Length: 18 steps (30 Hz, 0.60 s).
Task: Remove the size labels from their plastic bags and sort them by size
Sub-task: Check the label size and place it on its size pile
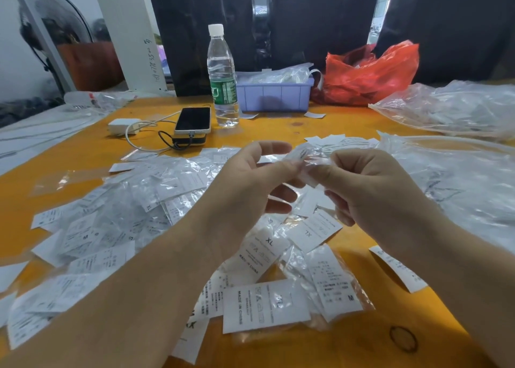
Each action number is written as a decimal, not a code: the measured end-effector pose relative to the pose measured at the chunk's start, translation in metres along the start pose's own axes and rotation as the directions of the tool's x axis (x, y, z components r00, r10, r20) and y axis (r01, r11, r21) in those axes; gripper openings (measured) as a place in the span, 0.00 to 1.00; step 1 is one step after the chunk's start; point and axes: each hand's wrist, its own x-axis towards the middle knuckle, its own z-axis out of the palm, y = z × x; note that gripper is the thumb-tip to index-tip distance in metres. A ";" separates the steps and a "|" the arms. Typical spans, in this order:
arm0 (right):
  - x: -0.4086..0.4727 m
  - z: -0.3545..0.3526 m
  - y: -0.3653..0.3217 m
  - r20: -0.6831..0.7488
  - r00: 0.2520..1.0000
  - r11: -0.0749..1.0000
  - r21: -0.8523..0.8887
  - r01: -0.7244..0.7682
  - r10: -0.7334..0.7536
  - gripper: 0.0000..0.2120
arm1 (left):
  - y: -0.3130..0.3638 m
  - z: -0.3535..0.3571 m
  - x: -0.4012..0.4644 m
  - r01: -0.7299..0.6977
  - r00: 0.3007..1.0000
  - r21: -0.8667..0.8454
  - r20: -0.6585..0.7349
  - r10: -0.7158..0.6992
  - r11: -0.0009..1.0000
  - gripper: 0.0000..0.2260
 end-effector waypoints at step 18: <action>0.000 0.000 0.000 -0.059 0.998 0.996 0.090 0.004 0.002 0.12 | 0.000 -0.001 0.000 -0.014 1.000 0.077 -0.022 0.015 0.997 0.02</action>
